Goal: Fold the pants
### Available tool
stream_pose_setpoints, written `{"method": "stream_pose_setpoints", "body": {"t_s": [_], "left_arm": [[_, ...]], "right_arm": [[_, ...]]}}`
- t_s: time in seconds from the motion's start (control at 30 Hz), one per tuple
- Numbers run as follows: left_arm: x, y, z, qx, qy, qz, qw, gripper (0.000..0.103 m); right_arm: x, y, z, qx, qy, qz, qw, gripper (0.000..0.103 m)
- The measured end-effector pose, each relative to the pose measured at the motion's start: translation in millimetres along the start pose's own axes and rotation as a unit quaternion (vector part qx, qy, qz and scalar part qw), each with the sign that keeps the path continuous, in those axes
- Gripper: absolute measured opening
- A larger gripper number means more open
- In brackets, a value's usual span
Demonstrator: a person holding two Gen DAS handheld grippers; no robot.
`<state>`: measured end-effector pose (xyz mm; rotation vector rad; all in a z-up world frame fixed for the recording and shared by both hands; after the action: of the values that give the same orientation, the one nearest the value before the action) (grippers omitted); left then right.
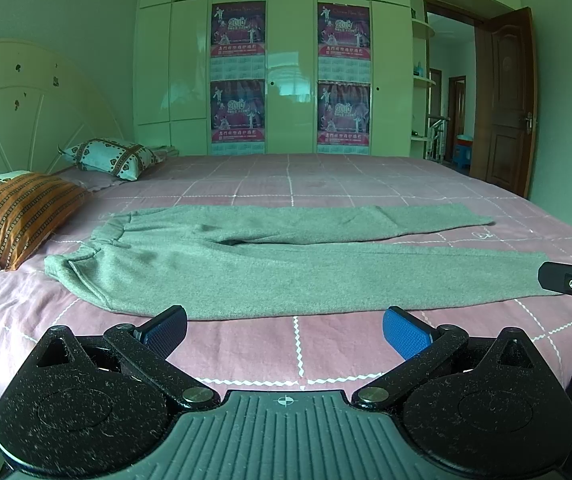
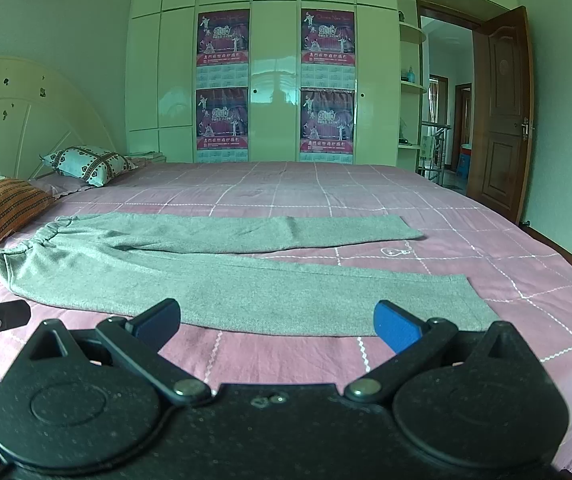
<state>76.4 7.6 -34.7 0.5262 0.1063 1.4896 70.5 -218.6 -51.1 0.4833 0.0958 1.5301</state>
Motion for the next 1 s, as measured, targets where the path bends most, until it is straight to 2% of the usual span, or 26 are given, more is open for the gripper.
{"method": "stream_pose_setpoints", "body": {"t_s": [1.0], "left_arm": [[-1.4, -1.1, -0.9, 0.004, 0.0, 0.005, 1.0, 0.103]], "right_arm": [[-2.1, -6.6, -4.4, 0.004, -0.002, -0.002, 1.0, 0.097]]}}
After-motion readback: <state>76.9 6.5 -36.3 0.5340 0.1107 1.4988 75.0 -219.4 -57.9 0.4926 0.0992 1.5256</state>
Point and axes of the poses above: each gripper's, at about its wrist camera, not at the fingertips, and y roughly against the way its jaws point, x to its left, z to its top, the point moved 8 cm from there along -y, roughly the way its jaws point, and after that the axes turned 15 degrees about -y, right-handed, at the moved point
